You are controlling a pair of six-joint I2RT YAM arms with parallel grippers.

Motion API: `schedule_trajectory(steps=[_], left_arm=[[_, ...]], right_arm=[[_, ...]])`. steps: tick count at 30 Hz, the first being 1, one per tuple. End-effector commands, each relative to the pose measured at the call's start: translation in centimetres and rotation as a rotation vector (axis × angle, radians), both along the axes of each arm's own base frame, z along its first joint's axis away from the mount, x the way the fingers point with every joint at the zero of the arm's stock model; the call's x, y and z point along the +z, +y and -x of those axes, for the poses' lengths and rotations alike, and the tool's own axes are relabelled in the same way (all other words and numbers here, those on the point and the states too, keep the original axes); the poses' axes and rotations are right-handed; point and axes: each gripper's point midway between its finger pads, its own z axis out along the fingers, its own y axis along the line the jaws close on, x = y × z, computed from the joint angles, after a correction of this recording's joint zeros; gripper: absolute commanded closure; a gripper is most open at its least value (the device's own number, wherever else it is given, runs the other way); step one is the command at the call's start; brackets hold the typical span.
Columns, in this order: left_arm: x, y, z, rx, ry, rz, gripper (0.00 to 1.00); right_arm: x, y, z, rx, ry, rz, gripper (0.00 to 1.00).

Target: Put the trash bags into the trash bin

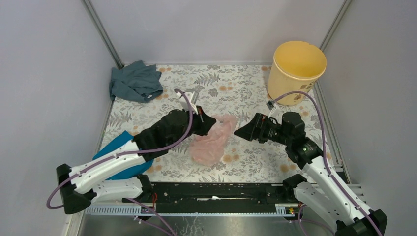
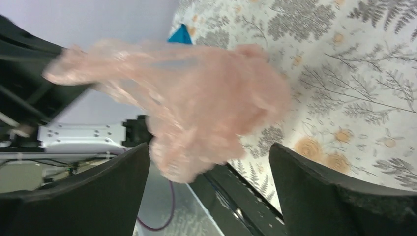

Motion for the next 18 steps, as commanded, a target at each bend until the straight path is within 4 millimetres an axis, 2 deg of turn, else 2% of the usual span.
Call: schedule_trajectory(steps=[1, 5, 9, 13, 18], left_arm=[[0.6, 1.7, -0.7, 0.121, 0.04, 0.058, 1.0], [0.4, 1.8, -1.7, 0.198, 0.075, 0.064, 1.0], [0.3, 1.6, -3.0, 0.267, 0.094, 0.028, 1.0], [0.8, 1.5, -3.9, 0.305, 0.1, -0.002, 1.0], [1.6, 1.1, -3.9, 0.29, 0.092, 0.028, 1.0]], right_arm=[[-2.1, 0.3, 1.6, 0.079, 0.002, 0.071, 0.01], [-1.7, 2.8, 2.8, 0.113, -0.033, 0.11, 0.0], [-2.2, 5.2, 3.4, 0.123, -0.064, 0.201, 0.0], [-4.0, 5.6, 2.5, 0.011, -0.096, 0.401, 0.0], [-5.6, 6.6, 1.4, -0.077, -0.154, 0.582, 0.0]])
